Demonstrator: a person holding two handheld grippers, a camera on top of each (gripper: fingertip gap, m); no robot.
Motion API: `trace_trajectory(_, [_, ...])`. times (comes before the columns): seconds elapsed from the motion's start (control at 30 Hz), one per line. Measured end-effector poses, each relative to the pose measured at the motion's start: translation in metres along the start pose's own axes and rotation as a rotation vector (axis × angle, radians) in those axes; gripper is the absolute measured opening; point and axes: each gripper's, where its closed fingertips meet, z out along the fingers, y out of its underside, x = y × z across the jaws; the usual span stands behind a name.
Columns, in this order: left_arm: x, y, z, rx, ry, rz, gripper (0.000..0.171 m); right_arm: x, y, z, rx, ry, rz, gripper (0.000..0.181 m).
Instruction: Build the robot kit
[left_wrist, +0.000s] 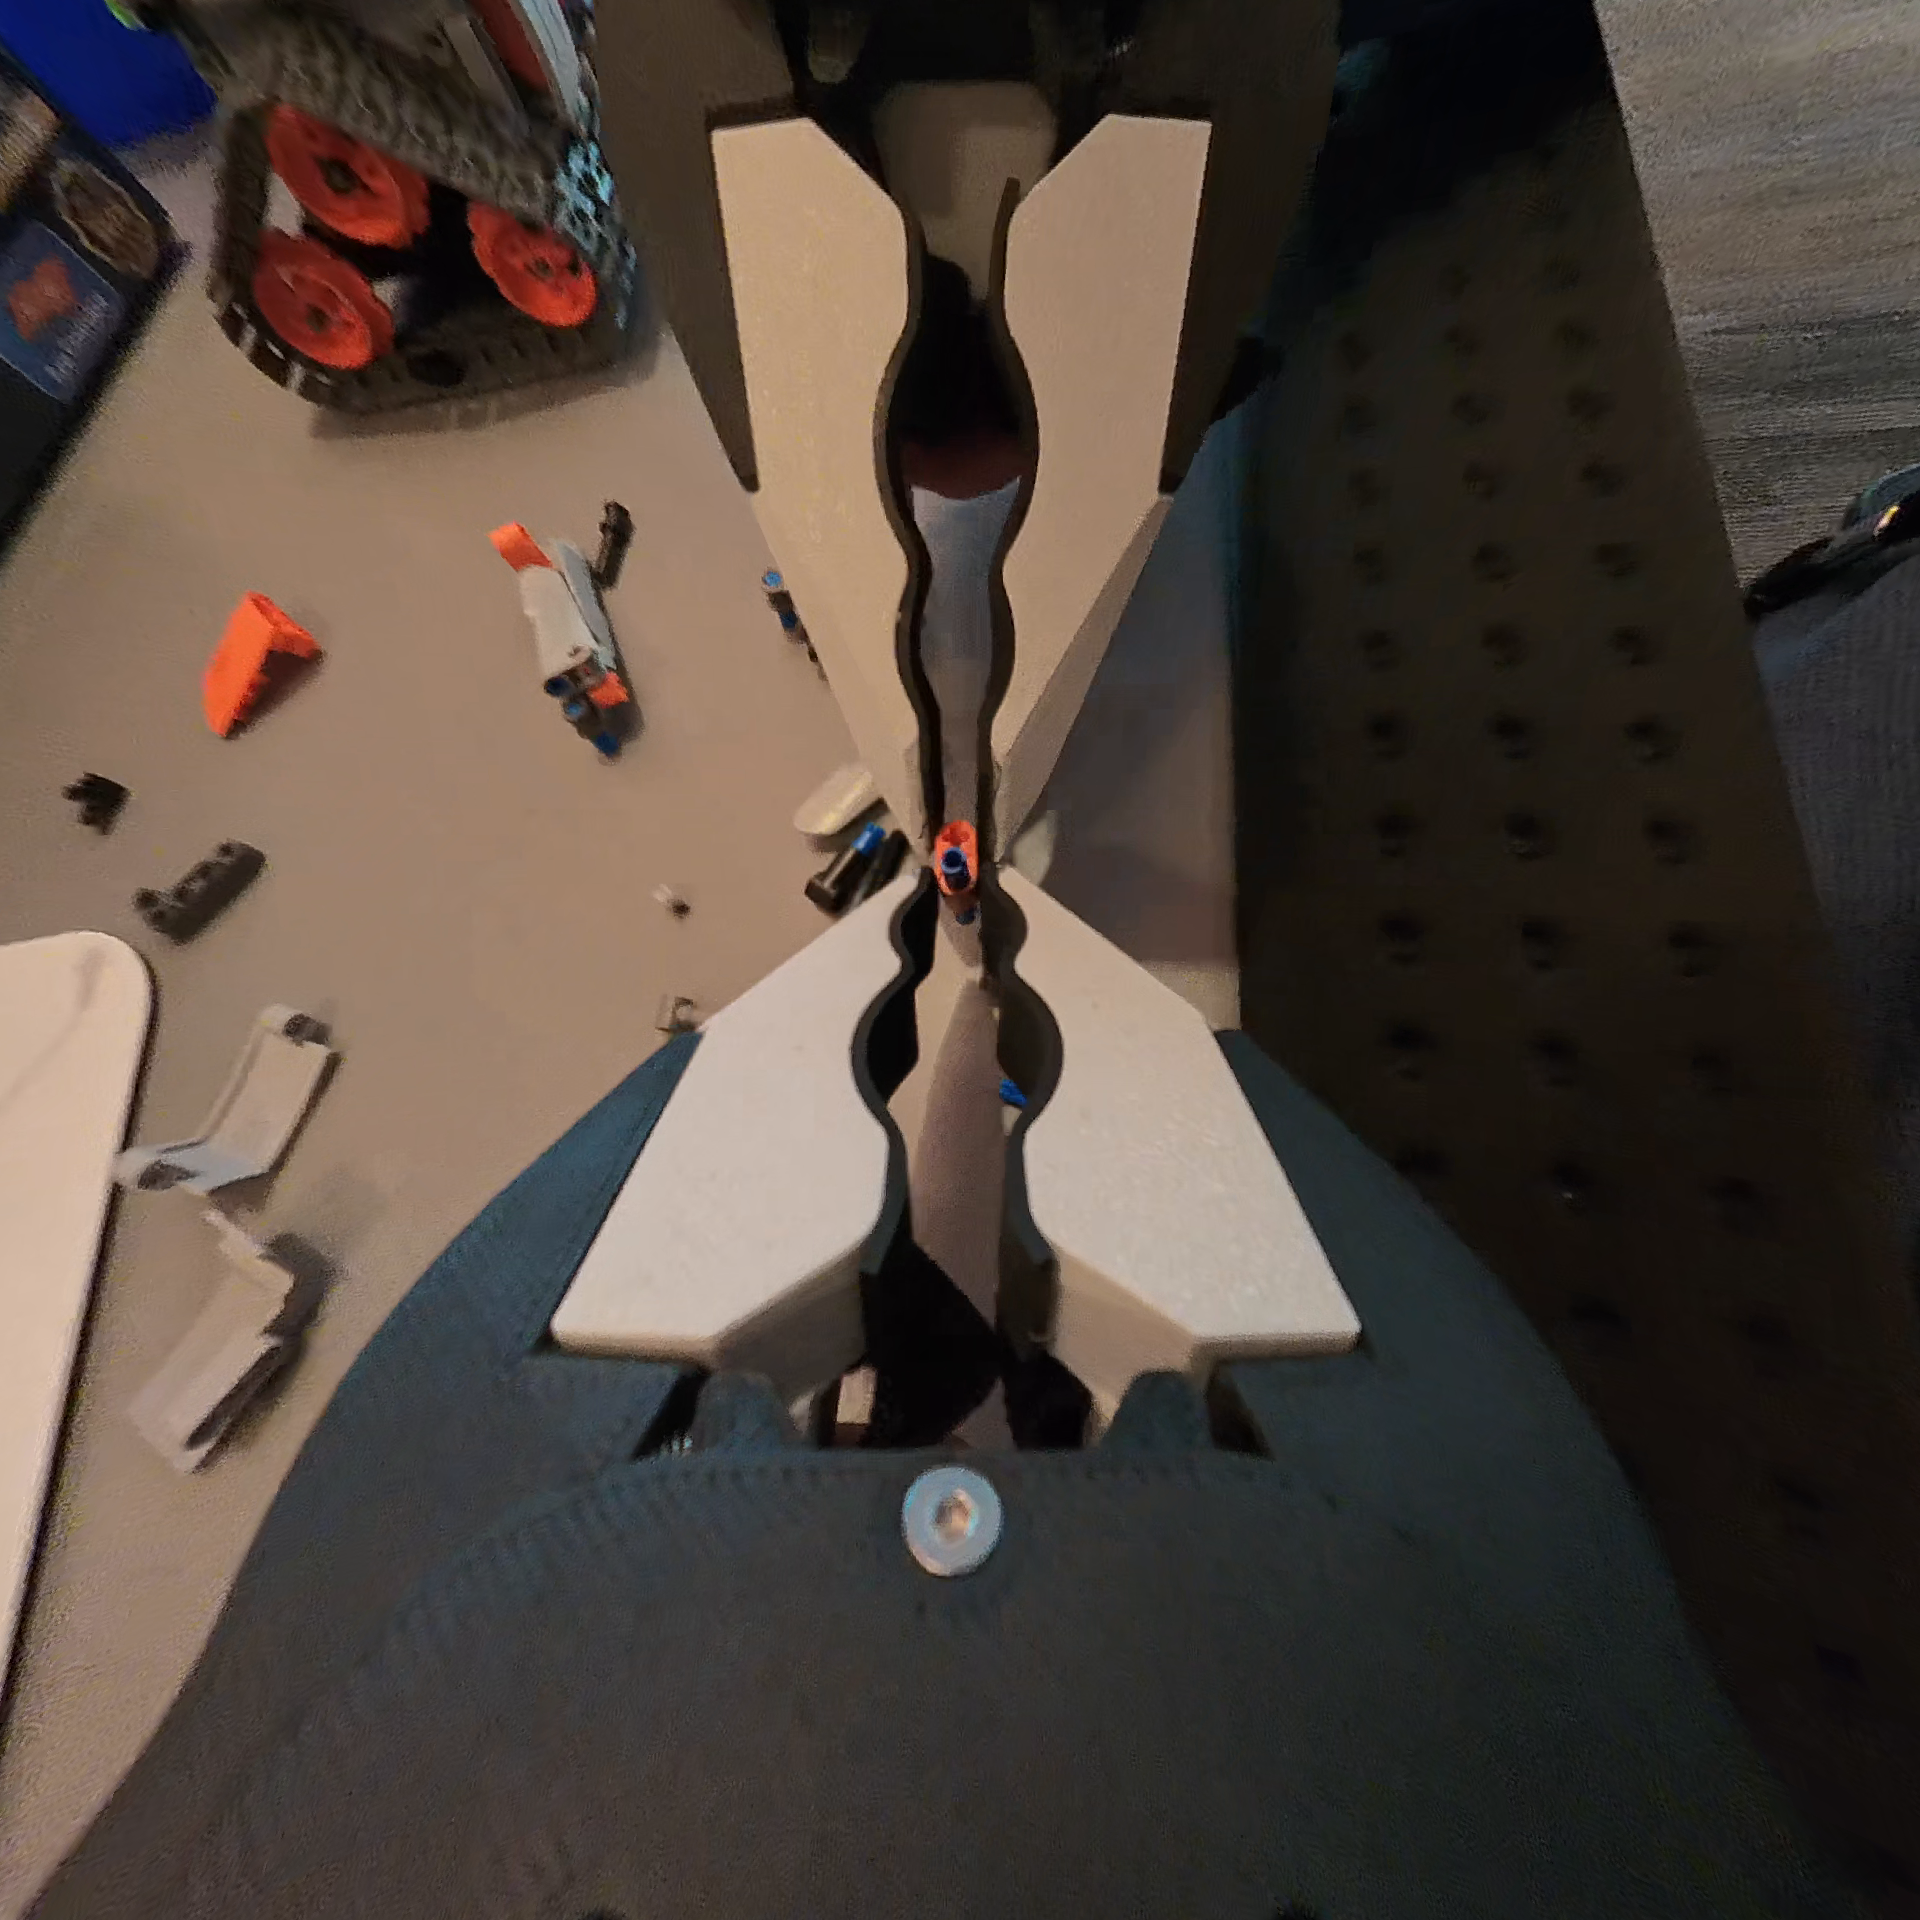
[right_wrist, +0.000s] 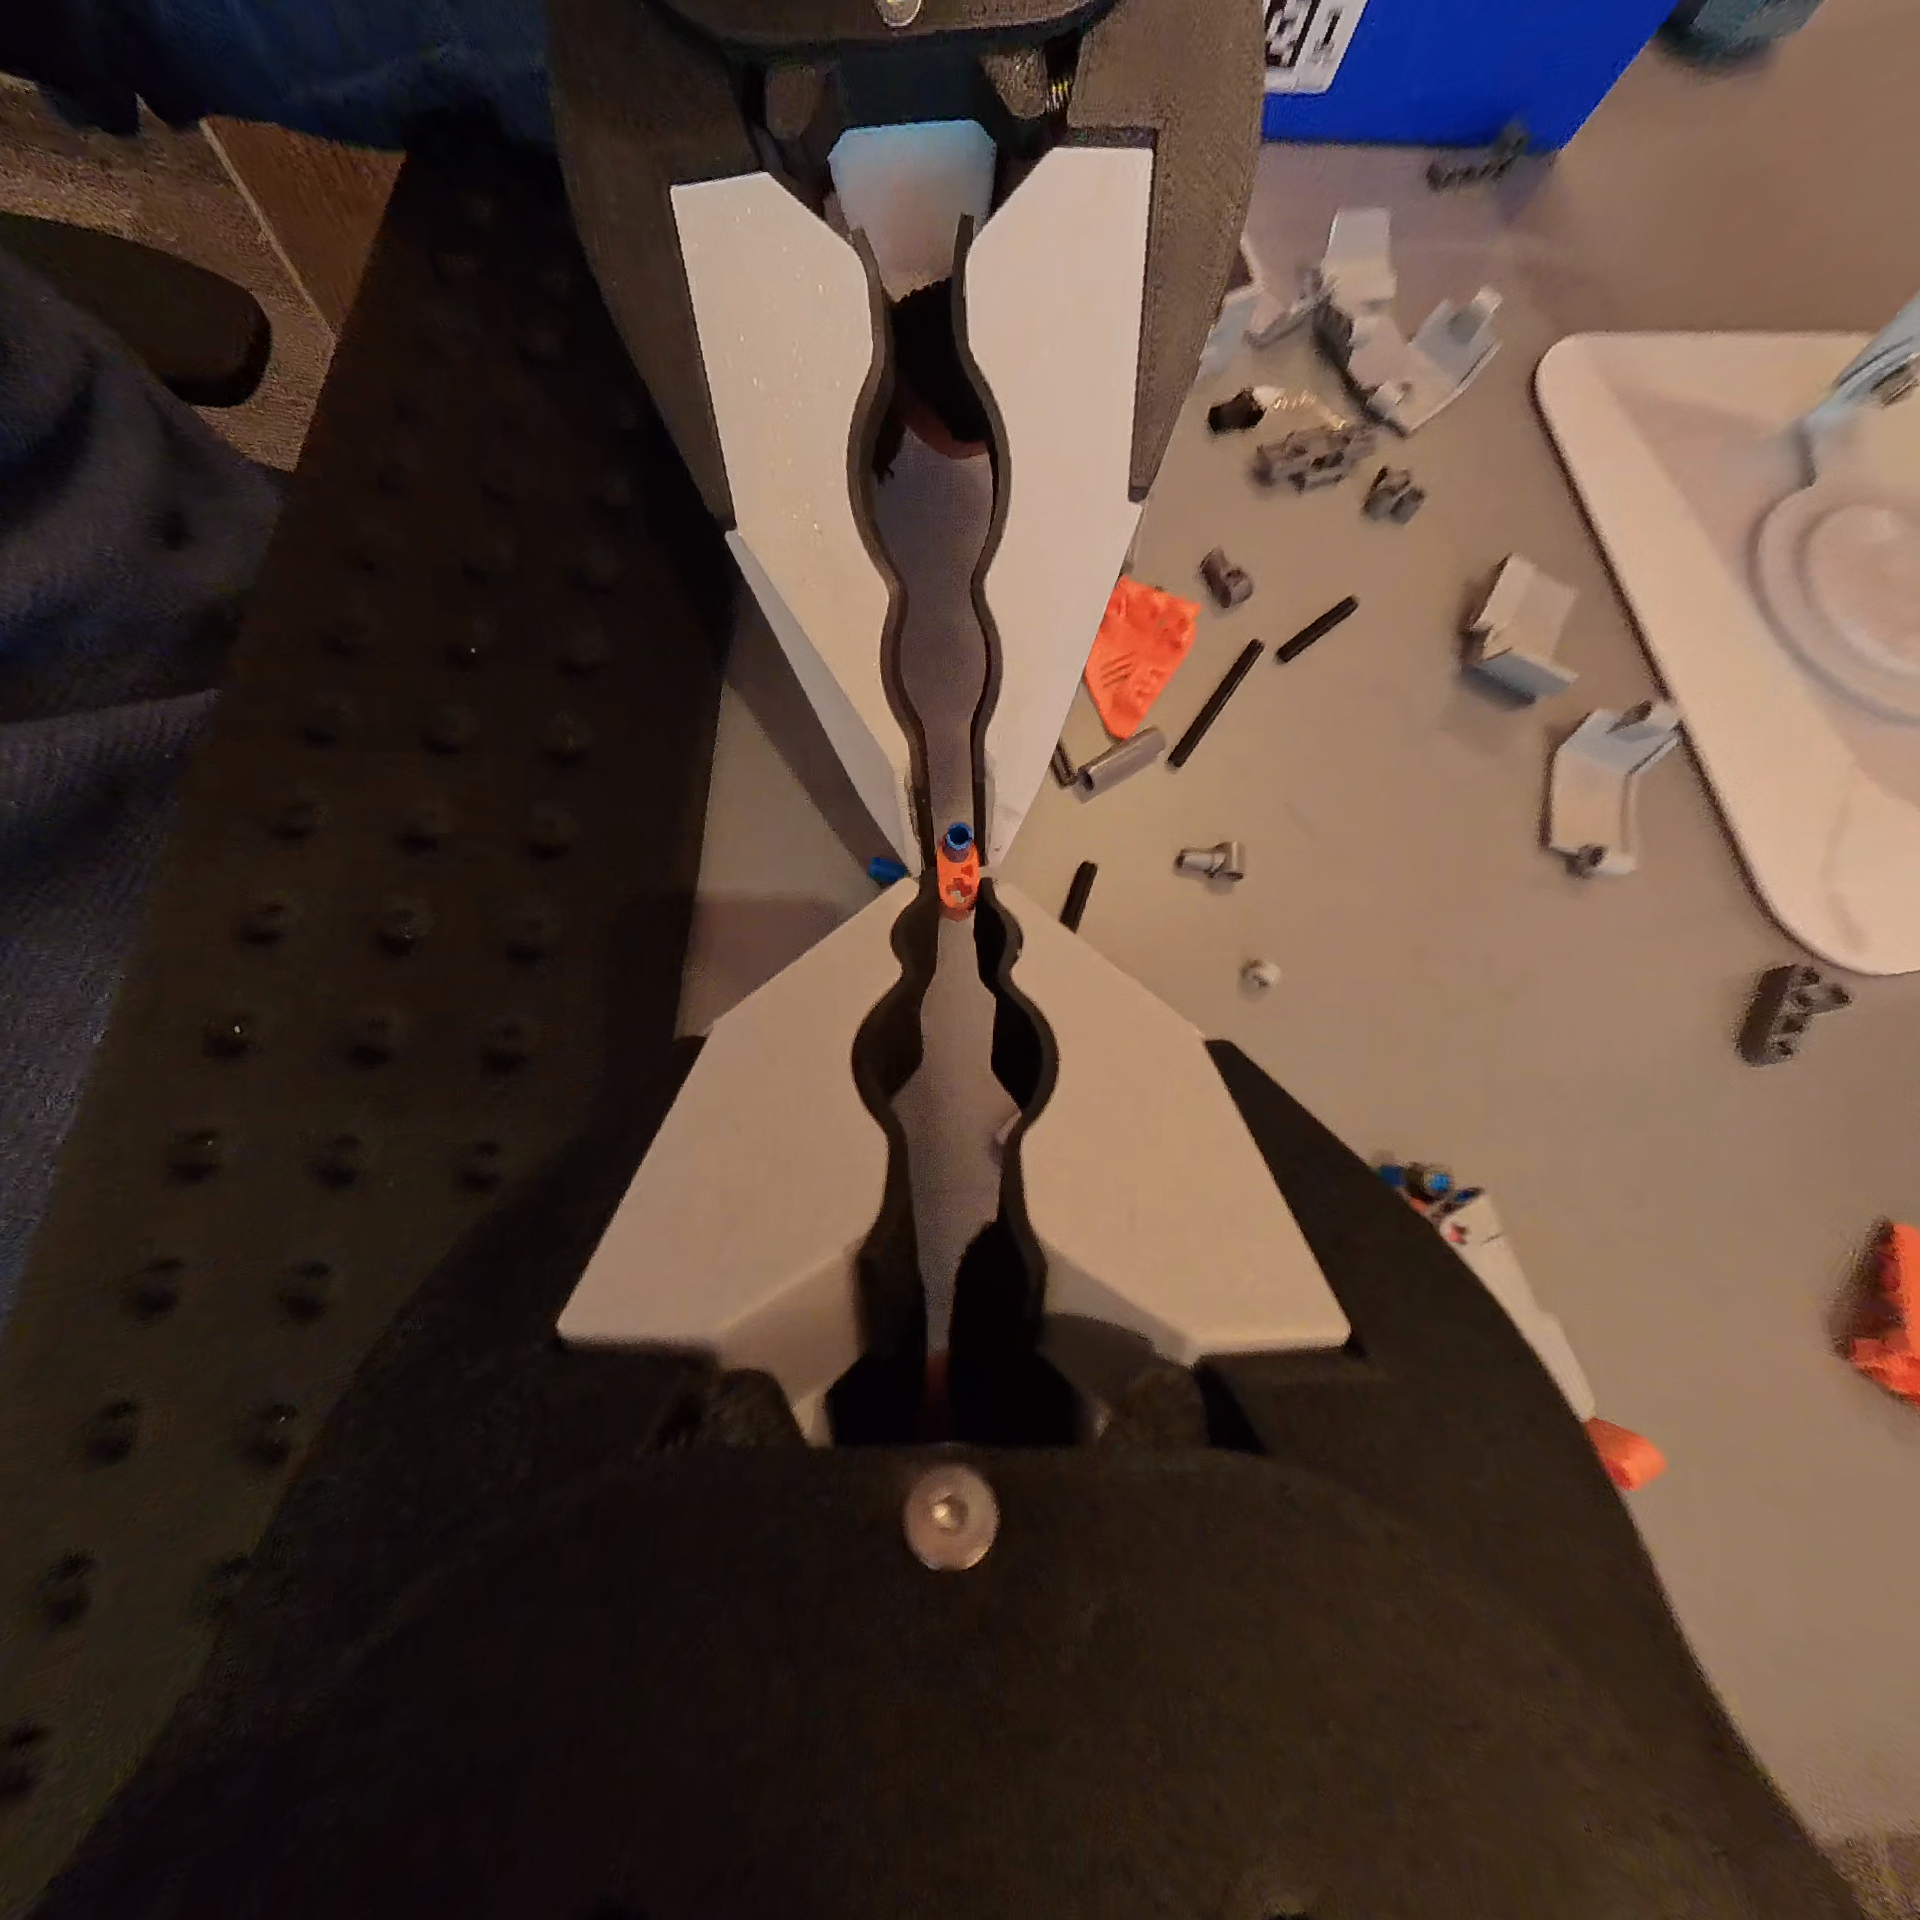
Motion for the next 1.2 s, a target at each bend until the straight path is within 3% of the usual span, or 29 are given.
trace_trajectory(0.47, [0.0,0.011,0.002,-0.03,0.101,-0.137,0.006,0.002,0.012,0.008,-0.029,-0.096,0.156,0.004])
trace_trajectory(1.2, [0.005,0.015,0.006,-0.042,0.104,-0.104,0.004,-0.004,0.013,0.012,-0.054,-0.079,0.083,0.004])
